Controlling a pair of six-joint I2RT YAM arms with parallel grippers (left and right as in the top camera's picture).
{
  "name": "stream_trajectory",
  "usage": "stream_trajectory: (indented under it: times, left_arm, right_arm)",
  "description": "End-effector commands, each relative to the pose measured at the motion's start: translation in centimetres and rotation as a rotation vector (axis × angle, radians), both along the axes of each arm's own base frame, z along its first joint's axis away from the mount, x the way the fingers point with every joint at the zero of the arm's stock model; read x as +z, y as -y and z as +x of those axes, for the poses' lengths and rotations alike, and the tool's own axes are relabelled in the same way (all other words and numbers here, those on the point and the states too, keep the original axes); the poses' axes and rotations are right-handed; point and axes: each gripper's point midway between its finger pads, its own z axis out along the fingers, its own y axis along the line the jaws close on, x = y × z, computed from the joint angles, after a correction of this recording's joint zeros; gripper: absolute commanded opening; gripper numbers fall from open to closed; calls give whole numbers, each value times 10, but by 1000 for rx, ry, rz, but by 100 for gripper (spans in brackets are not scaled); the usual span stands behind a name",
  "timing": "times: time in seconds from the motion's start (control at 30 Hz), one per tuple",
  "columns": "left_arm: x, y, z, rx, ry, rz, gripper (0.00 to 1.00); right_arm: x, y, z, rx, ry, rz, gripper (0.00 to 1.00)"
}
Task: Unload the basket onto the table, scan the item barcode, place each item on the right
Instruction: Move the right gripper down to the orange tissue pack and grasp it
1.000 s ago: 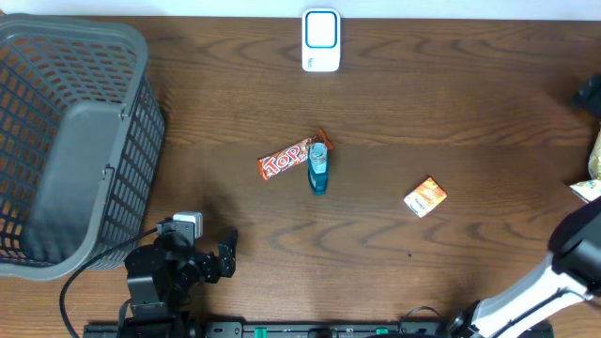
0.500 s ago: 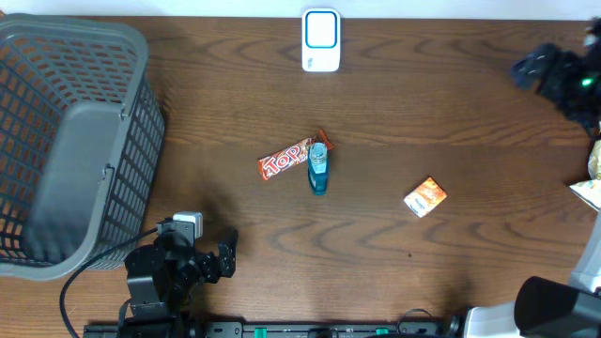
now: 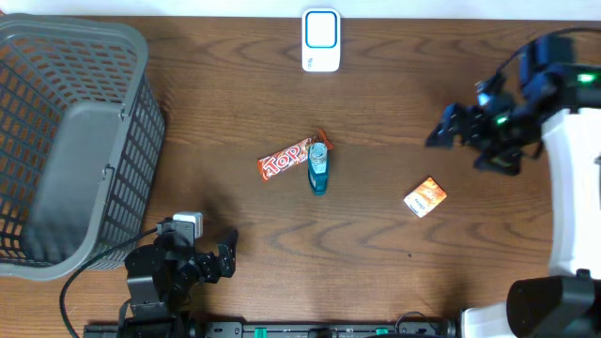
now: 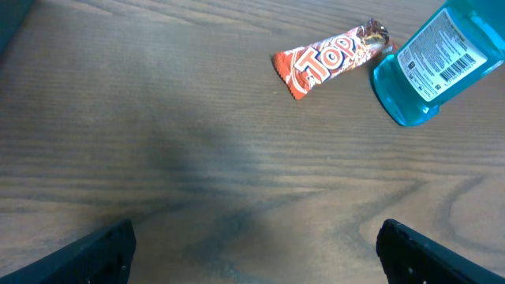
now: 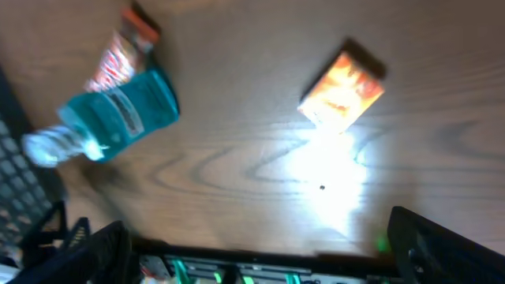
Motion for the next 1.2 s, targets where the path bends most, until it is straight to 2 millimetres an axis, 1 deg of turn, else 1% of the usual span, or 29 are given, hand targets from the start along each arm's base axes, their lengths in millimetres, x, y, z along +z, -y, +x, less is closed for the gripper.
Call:
stream_trajectory:
  times: [0.0, 0.13, 0.27, 0.33, 0.43, 0.5, 0.57, 0.7, 0.77, 0.83, 0.9, 0.97, 1.03, 1.1, 1.17]
  left_arm:
    - [1, 0, 0, 2, 2, -2, 98]
    - [1, 0, 0, 3, 2, -2, 98]
    - [1, 0, 0, 3, 2, -2, 98]
    - [1, 0, 0, 3, 2, -2, 98]
    - [1, 0, 0, 3, 2, -2, 98]
    - [1, 0, 0, 3, 2, -2, 98]
    - [1, 0, 0, 3, 2, -2, 98]
    - [1, 0, 0, 3, 2, -2, 98]
    - [1, 0, 0, 2, 2, -2, 98]
    - [1, 0, 0, 3, 2, -2, 98]
    - [1, 0, 0, 3, 2, -2, 98]
    - [1, 0, 0, 3, 2, -2, 98]
    - [1, 0, 0, 3, 2, -2, 98]
    - [1, 0, 0, 3, 2, -2, 98]
    - [1, 0, 0, 3, 2, -2, 98]
  right_arm:
    - [-34, -14, -15, -28, -122, -18, 99]
    - [-78, -27, -29, -161, -245, -58, 99]
    - [-102, -33, -38, -303, -309, -118, 99]
    - [-105, -36, -39, -336, -309, -143, 99]
    - [-101, -31, -45, -383, -296, -205, 99]
    - [-94, -21, -51, -426, -271, -262, 99]
    - [-82, -13, -57, -451, -217, -289, 99]
    - [-54, 6, -66, -493, -43, -314, 99]
    - [-46, 7, -62, -494, 73, -283, 99]
    - [-47, 7, -59, -459, 183, -252, 99]
    - [-59, 9, -61, -472, 227, -243, 100]
    - [-78, 15, -62, -507, 252, -255, 99]
    - [-105, 19, -63, -598, 238, -243, 99]
    - [-128, 15, -61, -658, 223, -202, 99]
    - [-147, 10, -59, -672, 219, -167, 98]
